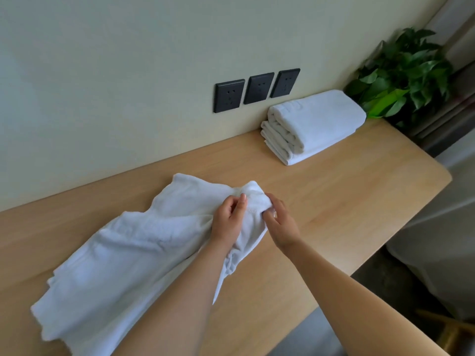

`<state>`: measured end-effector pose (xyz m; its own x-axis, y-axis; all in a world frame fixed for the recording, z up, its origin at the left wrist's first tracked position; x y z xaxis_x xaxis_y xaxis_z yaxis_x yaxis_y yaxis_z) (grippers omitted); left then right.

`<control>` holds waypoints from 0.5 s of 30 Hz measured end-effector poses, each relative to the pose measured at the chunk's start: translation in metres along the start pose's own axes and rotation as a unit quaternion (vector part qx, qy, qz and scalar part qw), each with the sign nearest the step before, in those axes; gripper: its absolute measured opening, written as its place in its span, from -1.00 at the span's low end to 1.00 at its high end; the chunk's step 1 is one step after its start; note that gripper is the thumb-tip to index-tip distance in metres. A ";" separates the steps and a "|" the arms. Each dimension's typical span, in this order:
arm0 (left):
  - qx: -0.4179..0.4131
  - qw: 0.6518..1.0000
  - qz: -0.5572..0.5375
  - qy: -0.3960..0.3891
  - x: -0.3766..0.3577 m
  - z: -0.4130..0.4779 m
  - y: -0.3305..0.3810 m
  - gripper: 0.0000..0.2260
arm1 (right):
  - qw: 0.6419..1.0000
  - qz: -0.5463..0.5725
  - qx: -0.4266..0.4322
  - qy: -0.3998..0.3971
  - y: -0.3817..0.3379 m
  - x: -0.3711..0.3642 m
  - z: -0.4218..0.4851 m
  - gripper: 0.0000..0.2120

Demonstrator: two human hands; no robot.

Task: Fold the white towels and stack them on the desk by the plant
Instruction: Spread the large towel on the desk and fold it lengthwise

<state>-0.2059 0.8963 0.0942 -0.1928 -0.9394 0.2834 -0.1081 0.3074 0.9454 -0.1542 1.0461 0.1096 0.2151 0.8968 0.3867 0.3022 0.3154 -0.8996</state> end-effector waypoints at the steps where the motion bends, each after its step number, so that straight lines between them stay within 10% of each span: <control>1: 0.000 1.000 0.001 -0.009 -0.012 0.008 0.006 -0.66 | 1.000 -0.008 -0.002 0.002 0.004 0.011 0.008 -0.57; 15: 0.120 0.992 0.010 0.050 -0.052 0.032 0.023 -0.58 | 0.973 0.176 -0.120 -0.093 0.022 0.039 0.104 -0.82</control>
<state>-0.2300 0.9567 0.0965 -0.1015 -0.9396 0.3269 -0.3362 0.3417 0.8777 -0.2360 1.1208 0.0834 0.1790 0.9838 -0.0007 0.4527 -0.0830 -0.8878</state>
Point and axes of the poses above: each hand's wrist, its own z-axis towards the middle knuckle, its own x-axis out of the back of the hand, y = z × x, the point moved 10 cm from there along z, towards the middle knuckle, and after that the axes turned 11 degrees about z, right-handed, at the moved point
